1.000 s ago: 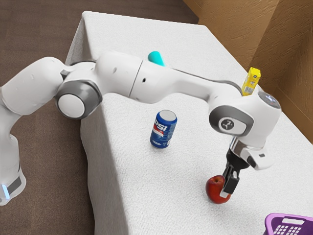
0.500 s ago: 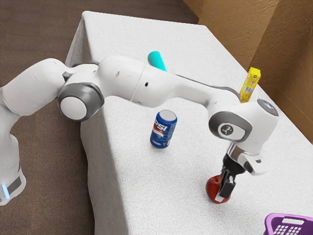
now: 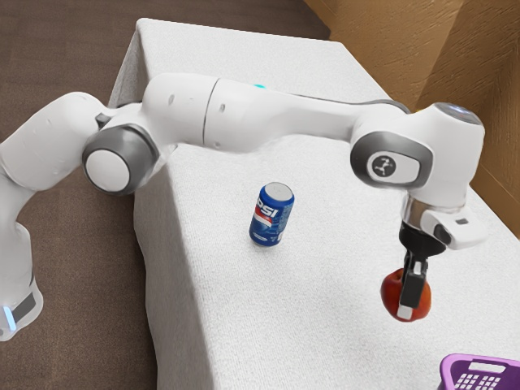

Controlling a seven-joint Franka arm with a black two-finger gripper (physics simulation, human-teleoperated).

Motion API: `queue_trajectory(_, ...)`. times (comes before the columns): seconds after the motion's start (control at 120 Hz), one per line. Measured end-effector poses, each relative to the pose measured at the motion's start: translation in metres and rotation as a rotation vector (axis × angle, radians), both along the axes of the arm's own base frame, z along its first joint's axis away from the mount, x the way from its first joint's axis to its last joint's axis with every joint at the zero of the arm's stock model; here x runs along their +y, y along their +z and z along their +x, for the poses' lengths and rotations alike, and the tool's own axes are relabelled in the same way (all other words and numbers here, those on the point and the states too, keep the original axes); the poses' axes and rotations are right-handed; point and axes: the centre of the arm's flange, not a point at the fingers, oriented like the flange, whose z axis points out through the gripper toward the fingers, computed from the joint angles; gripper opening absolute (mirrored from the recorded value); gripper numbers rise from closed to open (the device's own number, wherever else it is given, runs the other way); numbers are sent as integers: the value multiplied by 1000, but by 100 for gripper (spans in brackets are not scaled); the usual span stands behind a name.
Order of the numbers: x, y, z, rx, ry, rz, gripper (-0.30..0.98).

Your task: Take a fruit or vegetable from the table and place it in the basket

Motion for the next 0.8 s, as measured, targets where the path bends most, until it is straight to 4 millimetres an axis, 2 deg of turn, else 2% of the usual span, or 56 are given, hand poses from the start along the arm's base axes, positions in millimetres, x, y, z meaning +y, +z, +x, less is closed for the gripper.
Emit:
queue_trajectory(0.167,-53,43,-22,-112,-83,-160,45)
queue_trajectory(0.217,-69,51,-26,-151,-99,-211,46)
queue_trajectory(0.267,-84,45,-24,-178,-107,-259,46)
queue_trajectory(0.383,-113,9,-9,-238,-97,-355,45)
queue_trajectory(0.517,-110,-3,20,-372,-29,-456,45)
queue_trajectory(0.633,-107,-31,41,-468,33,-524,46)
queue_trajectory(0.708,-97,-51,57,-530,79,-546,45)
queue_trajectory(0.8,-85,-57,69,-607,121,-560,46)
